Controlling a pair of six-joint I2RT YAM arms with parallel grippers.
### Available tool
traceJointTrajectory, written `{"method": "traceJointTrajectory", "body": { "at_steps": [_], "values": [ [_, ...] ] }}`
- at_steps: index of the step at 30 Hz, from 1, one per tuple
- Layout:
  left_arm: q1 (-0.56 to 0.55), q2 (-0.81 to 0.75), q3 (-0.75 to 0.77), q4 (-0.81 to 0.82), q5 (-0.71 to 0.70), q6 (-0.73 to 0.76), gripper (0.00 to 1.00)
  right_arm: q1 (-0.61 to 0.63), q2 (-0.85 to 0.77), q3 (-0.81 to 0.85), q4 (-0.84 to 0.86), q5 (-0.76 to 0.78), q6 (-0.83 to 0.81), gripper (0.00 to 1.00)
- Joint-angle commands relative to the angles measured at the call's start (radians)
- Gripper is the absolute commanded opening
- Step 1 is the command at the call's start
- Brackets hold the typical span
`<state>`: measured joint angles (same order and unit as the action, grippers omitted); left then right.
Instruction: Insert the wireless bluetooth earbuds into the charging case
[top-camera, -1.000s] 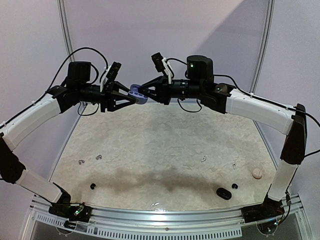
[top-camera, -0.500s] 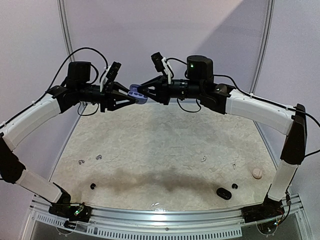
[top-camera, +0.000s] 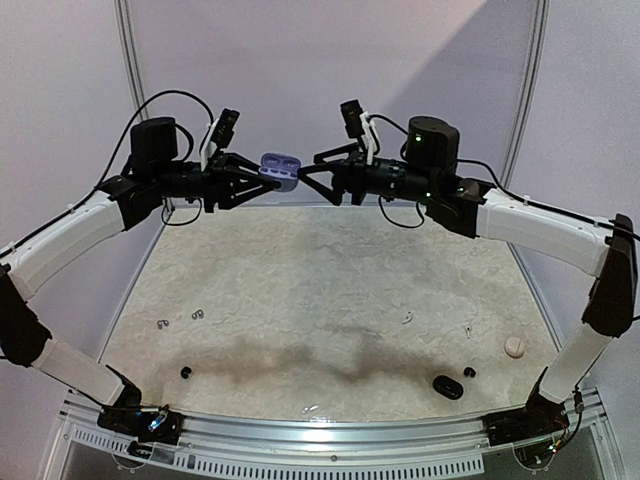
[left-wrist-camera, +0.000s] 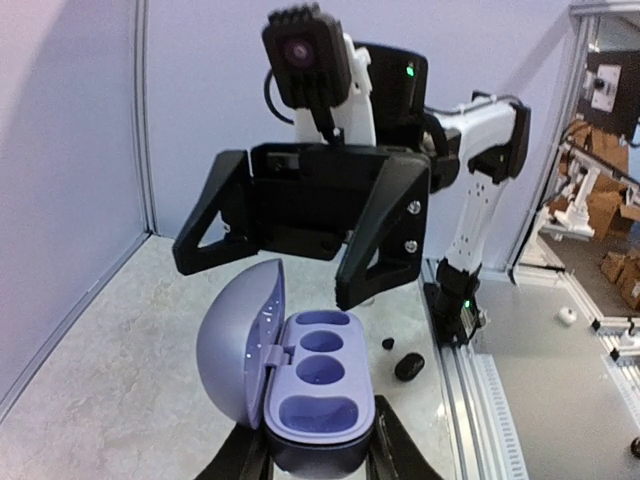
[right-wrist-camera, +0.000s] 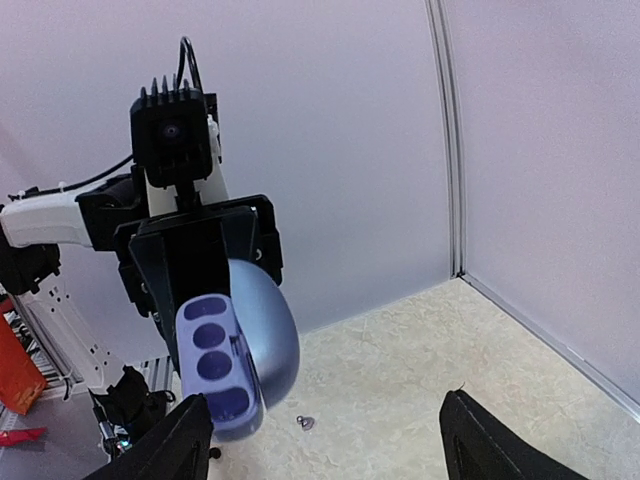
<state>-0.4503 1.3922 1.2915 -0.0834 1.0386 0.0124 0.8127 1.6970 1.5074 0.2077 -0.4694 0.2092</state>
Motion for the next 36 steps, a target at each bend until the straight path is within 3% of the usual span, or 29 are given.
{"method": "traceJointTrajectory", "body": {
  "at_steps": [1,4,12,28,36],
  "values": [
    [0.001,0.000,-0.027,0.349,-0.001,-0.274,0.00,-0.009,-0.078,-0.084,0.074,0.011,0.055,0.81],
    [-0.001,0.003,-0.037,0.415,-0.016,-0.335,0.00,-0.008,-0.086,-0.113,0.132,-0.012,0.104,0.80],
    [-0.018,0.008,-0.041,0.458,-0.020,-0.343,0.00,-0.005,0.010,-0.102,0.338,-0.072,0.260,0.56],
    [-0.027,0.015,-0.036,0.438,-0.021,-0.327,0.00,0.032,0.070,-0.038,0.413,-0.135,0.198,0.56],
    [-0.029,0.022,-0.035,0.431,-0.017,-0.315,0.00,0.034,0.083,-0.011,0.405,-0.135,0.185,0.44]
  ]
}}
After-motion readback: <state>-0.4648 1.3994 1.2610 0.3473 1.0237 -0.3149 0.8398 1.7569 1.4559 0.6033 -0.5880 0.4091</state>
